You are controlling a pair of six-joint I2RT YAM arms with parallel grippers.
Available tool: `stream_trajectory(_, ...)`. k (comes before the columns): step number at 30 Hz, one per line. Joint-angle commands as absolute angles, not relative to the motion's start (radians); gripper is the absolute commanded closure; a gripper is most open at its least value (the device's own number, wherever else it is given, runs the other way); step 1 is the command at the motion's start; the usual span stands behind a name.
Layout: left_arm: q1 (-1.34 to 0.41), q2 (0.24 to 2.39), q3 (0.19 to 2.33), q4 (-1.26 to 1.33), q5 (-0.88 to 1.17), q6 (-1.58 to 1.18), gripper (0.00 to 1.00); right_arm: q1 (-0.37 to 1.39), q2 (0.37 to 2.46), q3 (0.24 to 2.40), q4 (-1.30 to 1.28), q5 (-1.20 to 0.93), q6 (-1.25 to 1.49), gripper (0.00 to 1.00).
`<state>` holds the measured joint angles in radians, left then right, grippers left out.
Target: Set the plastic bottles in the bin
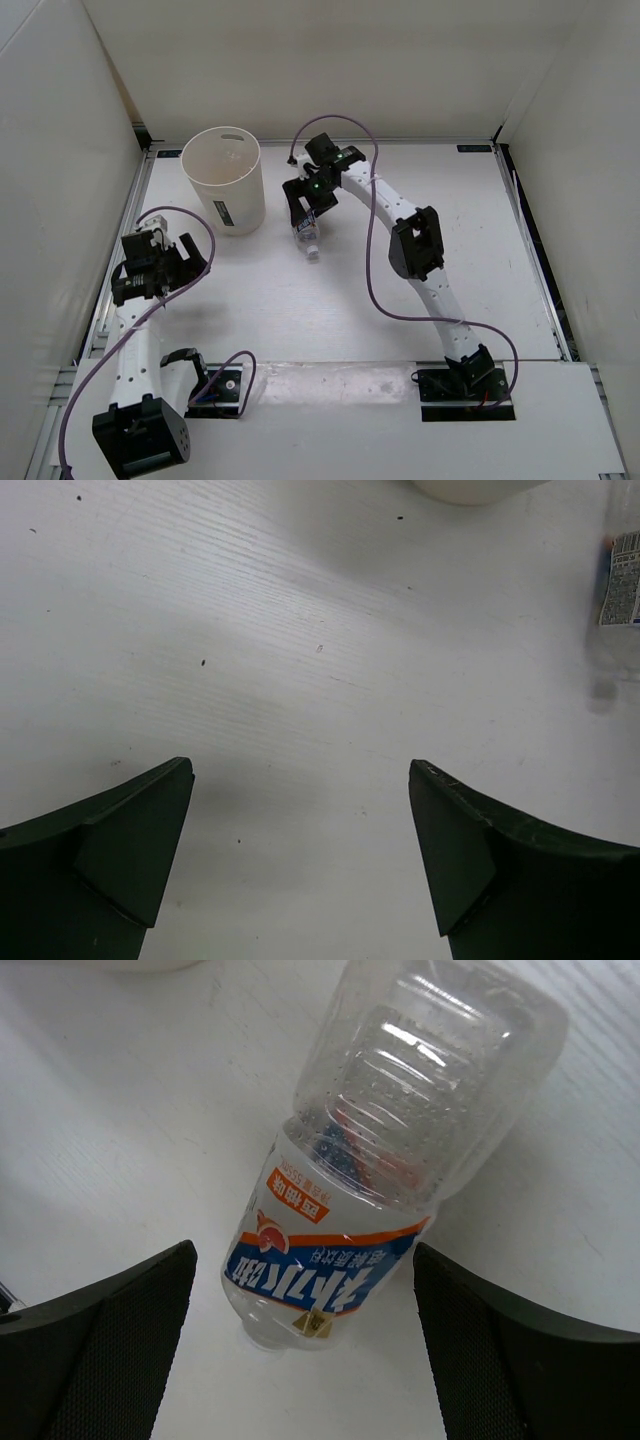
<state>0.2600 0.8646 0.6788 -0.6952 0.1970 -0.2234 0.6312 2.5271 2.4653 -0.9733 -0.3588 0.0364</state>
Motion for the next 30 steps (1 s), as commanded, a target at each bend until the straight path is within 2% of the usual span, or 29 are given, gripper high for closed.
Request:
stream_trajectory(1,0.253,0.85,0.715,-0.71,0.173,-0.212,0.0,0.655,2.553,2.513,-1.02,-0.365,0.008,0.1)
stream_trajectory(6,0.255,0.858,0.716,-0.712,0.163,-0.221,0.0,0.664,2.58,2.511,-1.032,-0.33,0.005,0.13)
stream_trajectory(15,0.255,0.853,0.713,-0.712,0.14,-0.225,0.0,0.663,2.576,2.474,-1.048,-0.267,0.002,0.36)
stream_trajectory(17,0.255,0.85,0.71,-0.712,0.141,-0.229,0.0,0.655,2.563,2.471,-1.054,-0.246,0.006,0.46)
stream_trajectory(18,0.256,0.85,0.707,-0.703,0.141,-0.233,0.0,0.65,2.559,2.471,-1.057,-0.241,0.005,0.55)
stream_trajectory(20,0.255,0.851,0.7,-0.693,0.143,-0.236,0.0,0.649,2.542,2.47,-1.057,-0.213,0.005,0.65)
stream_trajectory(21,0.255,0.854,0.698,-0.687,0.141,-0.241,0.0,0.643,2.534,2.471,-1.046,-0.2,0.015,0.75)
stream_trajectory(22,0.255,0.854,0.693,-0.684,0.141,-0.241,0.0,0.64,2.511,2.47,-1.045,-0.187,0.023,0.8)
stream_trajectory(23,0.253,0.856,0.692,-0.683,0.143,-0.241,0.0,0.637,2.502,2.477,-1.039,-0.149,0.031,0.84)
stream_trajectory(25,0.255,0.851,0.692,-0.683,0.14,-0.244,0.0,0.629,2.478,2.506,-1.013,-0.039,0.075,1.0)
stream_trajectory(30,0.253,0.848,0.683,-0.68,0.141,-0.247,0.0,0.609,2.38,2.566,-0.869,0.23,0.172,1.0)
